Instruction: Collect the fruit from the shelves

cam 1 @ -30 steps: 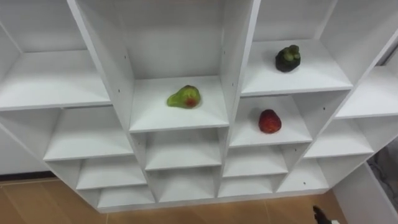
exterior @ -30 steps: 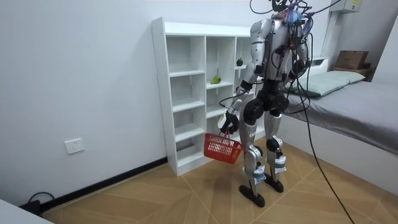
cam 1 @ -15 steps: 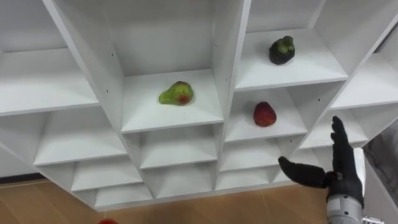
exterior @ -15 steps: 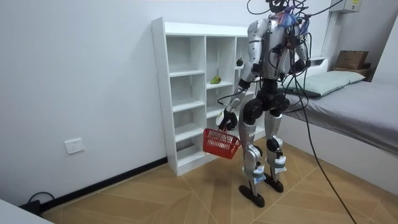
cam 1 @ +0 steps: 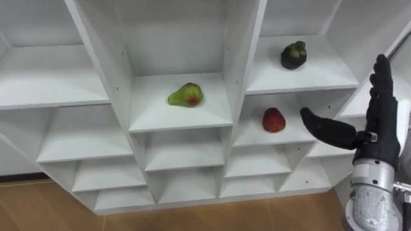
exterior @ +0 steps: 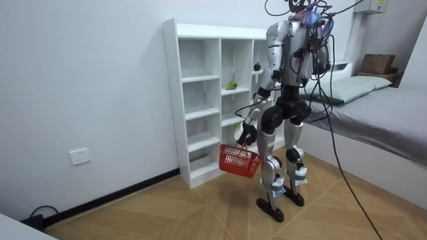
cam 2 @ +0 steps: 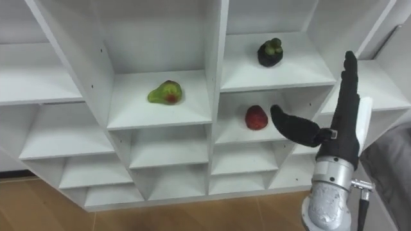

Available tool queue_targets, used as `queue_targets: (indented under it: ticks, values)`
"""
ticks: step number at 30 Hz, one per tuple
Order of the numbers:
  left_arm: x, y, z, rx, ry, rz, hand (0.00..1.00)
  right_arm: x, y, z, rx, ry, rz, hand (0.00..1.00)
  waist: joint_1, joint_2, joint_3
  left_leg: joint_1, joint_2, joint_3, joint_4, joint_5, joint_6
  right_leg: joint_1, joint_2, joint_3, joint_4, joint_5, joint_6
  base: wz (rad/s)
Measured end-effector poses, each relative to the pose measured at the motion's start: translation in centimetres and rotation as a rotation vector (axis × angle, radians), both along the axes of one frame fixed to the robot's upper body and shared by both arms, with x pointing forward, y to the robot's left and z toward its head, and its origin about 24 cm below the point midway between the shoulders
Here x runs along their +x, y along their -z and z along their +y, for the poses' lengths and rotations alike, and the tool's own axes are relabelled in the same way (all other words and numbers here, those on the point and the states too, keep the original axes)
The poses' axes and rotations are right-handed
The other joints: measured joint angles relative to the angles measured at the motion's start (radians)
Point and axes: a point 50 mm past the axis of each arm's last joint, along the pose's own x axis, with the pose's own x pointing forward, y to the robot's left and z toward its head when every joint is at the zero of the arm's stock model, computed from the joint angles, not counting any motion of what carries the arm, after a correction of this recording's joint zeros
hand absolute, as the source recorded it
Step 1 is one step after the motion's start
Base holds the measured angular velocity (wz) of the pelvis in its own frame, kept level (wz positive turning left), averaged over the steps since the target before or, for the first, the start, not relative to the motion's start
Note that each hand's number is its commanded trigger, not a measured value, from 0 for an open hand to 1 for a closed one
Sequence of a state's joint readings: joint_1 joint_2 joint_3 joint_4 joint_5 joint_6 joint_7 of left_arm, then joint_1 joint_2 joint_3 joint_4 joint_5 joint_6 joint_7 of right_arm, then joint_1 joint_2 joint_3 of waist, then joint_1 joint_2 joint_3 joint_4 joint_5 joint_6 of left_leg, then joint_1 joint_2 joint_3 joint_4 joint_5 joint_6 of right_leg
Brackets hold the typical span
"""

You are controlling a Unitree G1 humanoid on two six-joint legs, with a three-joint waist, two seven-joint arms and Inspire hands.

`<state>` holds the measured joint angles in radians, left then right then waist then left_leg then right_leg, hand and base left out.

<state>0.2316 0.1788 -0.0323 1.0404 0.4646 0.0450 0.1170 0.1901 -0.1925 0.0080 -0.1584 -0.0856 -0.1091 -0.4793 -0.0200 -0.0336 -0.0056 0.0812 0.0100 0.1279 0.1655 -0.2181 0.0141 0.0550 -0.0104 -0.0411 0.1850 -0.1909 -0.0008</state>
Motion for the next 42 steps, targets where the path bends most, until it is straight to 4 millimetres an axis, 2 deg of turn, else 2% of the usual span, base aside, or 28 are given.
queue_targets:
  ticks: [7, 15, 27, 34, 37, 42]
  values:
    - [0.1, 0.1, 0.1, -0.006, -0.003, 0.012, 1.00, 1.2, -1.3, 0.1, -0.009, -0.013, -0.058, 0.00, 0.003, -0.012, 0.0102, -0.006, 0.000, -0.006, 0.002, 0.000, 0.000, -0.001, -0.003, -0.017, -0.001, 0.000, 0.000, 0.02]
    - [0.4, 0.1, 0.1, -0.009, 0.002, 0.009, 1.00, 2.2, -2.4, 0.2, 0.065, -0.054, -0.108, 0.00, 0.001, -0.017, 0.0084, -0.015, 0.000, -0.021, 0.003, 0.000, 0.000, -0.002, -0.004, -0.041, -0.002, 0.000, 0.000, 0.05]
    - [0.9, 0.0, 0.1, -0.005, 0.006, -0.005, 1.00, 4.0, -1.7, -0.6, 0.128, -0.090, -0.053, 0.00, 0.009, -0.024, 0.0094, -0.015, 0.000, -0.023, 0.008, 0.001, 0.000, -0.003, -0.006, -0.049, -0.001, 0.000, 0.000, 0.00]
    - [1.1, 0.0, 0.2, -0.003, 0.003, 0.004, 1.00, 5.5, -1.2, -1.4, 0.116, -0.082, -0.008, 0.00, 0.031, -0.038, 0.0128, -0.016, -0.001, -0.037, 0.011, 0.001, 0.000, 0.003, -0.007, -0.059, -0.001, 0.000, -0.001, 0.04]
    - [1.1, 0.0, 0.2, 0.000, 0.001, 0.010, 1.00, 6.2, -1.3, -1.5, 0.114, -0.079, -0.007, 0.00, 0.034, -0.047, 0.0174, -0.016, -0.001, -0.047, 0.016, 0.001, 0.000, 0.009, -0.007, -0.067, -0.002, 0.001, -0.001, 0.10]
    - [1.4, 0.0, 0.3, -0.006, 0.031, 0.036, 1.00, 7.0, -0.7, -1.9, 0.109, -0.060, 0.028, 0.00, 0.053, -0.049, 0.0167, -0.018, -0.003, -0.060, 0.022, 0.001, 0.000, 0.016, -0.009, -0.084, -0.005, 0.001, -0.001, 0.08]
